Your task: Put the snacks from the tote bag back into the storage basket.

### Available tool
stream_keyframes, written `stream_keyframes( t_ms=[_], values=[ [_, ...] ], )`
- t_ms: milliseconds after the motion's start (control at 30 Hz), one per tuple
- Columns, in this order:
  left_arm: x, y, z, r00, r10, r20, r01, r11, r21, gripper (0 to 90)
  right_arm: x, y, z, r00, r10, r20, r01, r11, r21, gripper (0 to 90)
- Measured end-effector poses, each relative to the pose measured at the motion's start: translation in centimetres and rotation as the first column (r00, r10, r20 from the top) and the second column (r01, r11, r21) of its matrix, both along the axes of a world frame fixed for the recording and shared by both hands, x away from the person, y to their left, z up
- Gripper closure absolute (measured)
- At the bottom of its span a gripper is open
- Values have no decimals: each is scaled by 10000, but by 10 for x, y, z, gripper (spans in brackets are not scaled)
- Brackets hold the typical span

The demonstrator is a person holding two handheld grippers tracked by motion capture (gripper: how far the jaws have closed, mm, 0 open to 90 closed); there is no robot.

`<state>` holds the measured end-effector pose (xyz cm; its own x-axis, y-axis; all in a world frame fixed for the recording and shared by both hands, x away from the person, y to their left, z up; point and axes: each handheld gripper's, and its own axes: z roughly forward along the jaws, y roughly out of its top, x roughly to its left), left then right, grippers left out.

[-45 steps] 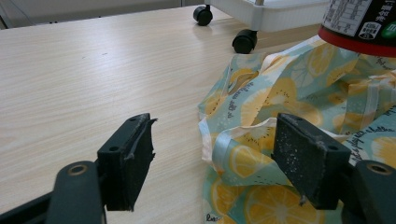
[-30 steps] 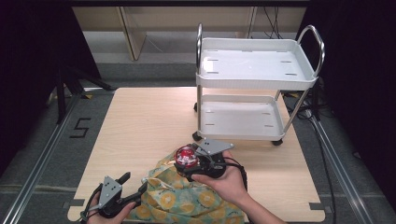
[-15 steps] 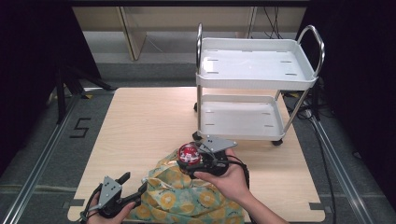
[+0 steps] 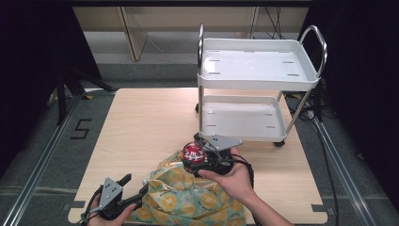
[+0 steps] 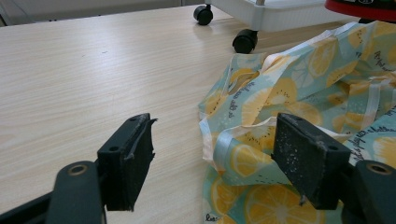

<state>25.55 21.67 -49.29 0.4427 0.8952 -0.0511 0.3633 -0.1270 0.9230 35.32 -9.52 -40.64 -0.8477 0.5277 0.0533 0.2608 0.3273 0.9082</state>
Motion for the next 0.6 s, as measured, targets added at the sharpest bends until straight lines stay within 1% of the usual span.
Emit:
stream_keyframes(
  t_ms=[67, 100, 133, 167, 200, 233, 267, 300, 333, 367, 400, 533, 567, 600],
  values=[
    [0, 0, 0, 10000, -17, -2, 17, 10000, 14, 283, 0, -1, 0, 10000, -60, 6, 60, 10000, 3, 265],
    [0, 0, 0, 10000, -16, -2, 16, 10000, 19, 283, 1, -3, 1, 9998, -206, -15, 206, 9998, -8, 265],
    [0, 0, 0, 10000, -14, -5, 14, 10000, 20, 283, 2, -3, 1, 10000, -85, 46, 85, 9999, -69, 265],
    [0, 0, 0, 10000, 2, -1, -2, 10000, 1, 283, 2, -3, 1, 10000, -85, 46, 85, 9999, -69, 265],
    [0, 0, 0, 10000, 5, -1, -5, 10000, 8, 283, 3, -4, 1, 9992, -178, 366, 181, 9998, -78, 265],
    [0, 0, 0, 10000, 8, -4, -8, 10000, 9, 283, 4, -4, 1, 9995, -107, 282, 107, 9999, 7, 265],
    [0, 0, 0, 10000, 7, 5, -7, 10000, 1, 283, 3, -5, 1, 9998, -180, 113, 180, 9998, 20, 265],
    [0, 0, 0, 10000, 1, 3, -1, 10000, 20, 283, 3, -5, 1, 9998, -165, 55, 166, 9999, -49, 265],
    [0, 0, 0, 10000, -10, 2, 10, 10000, 22, 283, 2, -6, 2, 9993, -330, -165, 330, 9995, -31, 265],
    [0, 0, 0, 10000, -10, 2, 10, 10000, 22, 282, 4, -5, 1, 9995, -285, 155, 284, 9996, 45, 265],
    [0, 0, 0, 10000, -3, 3, 2, 10000, 11, 283, 5, -6, 1, 9997, -221, 100, 221, 9998, 3, 265],
    [0, 0, 0, 10000, 2, 4, -2, 10000, 3, 283, 6, -8, 1, 9994, -316, 133, 317, 9995, -63, 265],
    [0, 0, 0, 10000, 5, 6, -5, 10000, -10, 283, 6, -8, 1, 9996, -286, 5, 286, 9996, -26, 265],
    [0, 0, 0, 10000, 4, 7, -4, 10000, -15, 283, 6, -8, 0, 9986, -521, -40, 521, 9986, 40, 265]
  ],
)
